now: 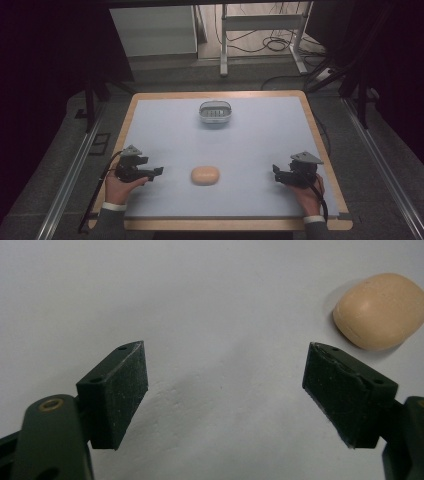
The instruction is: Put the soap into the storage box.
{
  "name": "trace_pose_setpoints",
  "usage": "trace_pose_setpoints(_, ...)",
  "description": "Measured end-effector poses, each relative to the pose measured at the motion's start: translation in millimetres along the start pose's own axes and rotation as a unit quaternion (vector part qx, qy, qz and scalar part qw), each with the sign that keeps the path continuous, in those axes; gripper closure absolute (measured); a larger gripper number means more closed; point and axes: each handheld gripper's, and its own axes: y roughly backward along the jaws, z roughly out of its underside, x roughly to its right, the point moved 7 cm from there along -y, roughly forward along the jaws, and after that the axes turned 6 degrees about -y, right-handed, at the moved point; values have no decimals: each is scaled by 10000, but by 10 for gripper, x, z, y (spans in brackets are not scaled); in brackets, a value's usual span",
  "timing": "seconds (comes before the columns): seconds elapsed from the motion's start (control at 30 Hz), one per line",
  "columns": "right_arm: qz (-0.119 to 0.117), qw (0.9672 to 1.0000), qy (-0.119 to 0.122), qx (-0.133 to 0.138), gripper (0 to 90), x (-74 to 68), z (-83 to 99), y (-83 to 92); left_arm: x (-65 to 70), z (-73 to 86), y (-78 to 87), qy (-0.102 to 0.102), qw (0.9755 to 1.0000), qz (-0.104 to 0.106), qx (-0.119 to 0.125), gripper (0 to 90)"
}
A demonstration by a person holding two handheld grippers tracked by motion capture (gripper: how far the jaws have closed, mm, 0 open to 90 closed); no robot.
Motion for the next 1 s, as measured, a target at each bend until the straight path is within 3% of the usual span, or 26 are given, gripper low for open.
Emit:
trace_pose_setpoints(0.37, -109, 9998, -16, 173, 83, 0, -7, 48, 16, -1, -43, -105, 9999, 35, -9, 185)
trace_pose_setpoints(0.7, -195, 9996, -129, 166, 94, 16, -9, 75, 11, -17, -74, -130, 9999, -1, -24, 180)
trace_pose_setpoints(1.0, -382, 9990, -78, 200, 101, -62, -97, 141, 11, -31, -56, -157, 9999, 14, 9, 178)
